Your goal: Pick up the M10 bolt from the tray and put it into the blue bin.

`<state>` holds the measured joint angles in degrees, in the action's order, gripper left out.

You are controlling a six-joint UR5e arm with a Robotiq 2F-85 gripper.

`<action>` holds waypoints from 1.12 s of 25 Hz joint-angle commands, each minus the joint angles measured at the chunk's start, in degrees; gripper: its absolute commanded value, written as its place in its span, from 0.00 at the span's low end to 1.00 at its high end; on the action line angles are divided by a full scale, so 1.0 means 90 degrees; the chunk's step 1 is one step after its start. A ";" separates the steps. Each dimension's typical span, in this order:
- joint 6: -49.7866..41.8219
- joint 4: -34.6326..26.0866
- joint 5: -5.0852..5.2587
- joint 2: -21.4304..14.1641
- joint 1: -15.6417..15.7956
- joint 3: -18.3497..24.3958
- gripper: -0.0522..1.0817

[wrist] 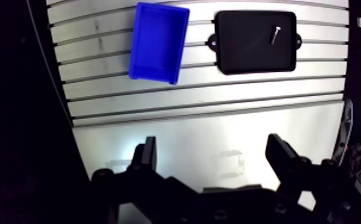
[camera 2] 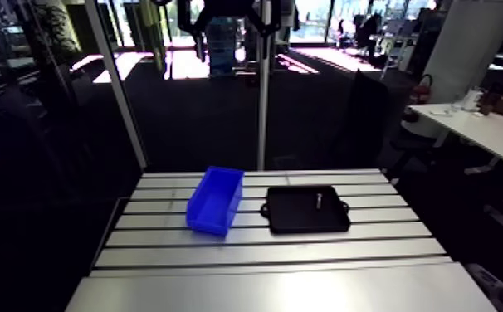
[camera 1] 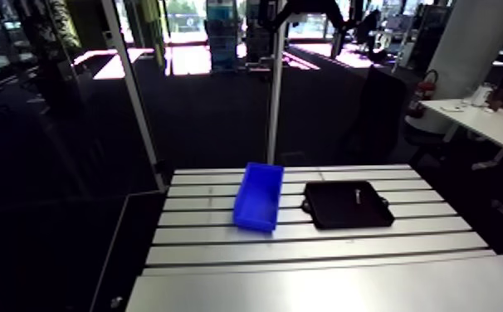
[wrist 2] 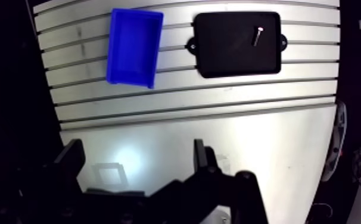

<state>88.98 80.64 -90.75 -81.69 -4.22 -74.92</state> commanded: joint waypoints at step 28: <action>-0.0449 -0.0225 -0.0049 -0.0166 0.0049 0.0264 0.05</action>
<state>84.94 78.62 -91.14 -83.20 -3.70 -72.47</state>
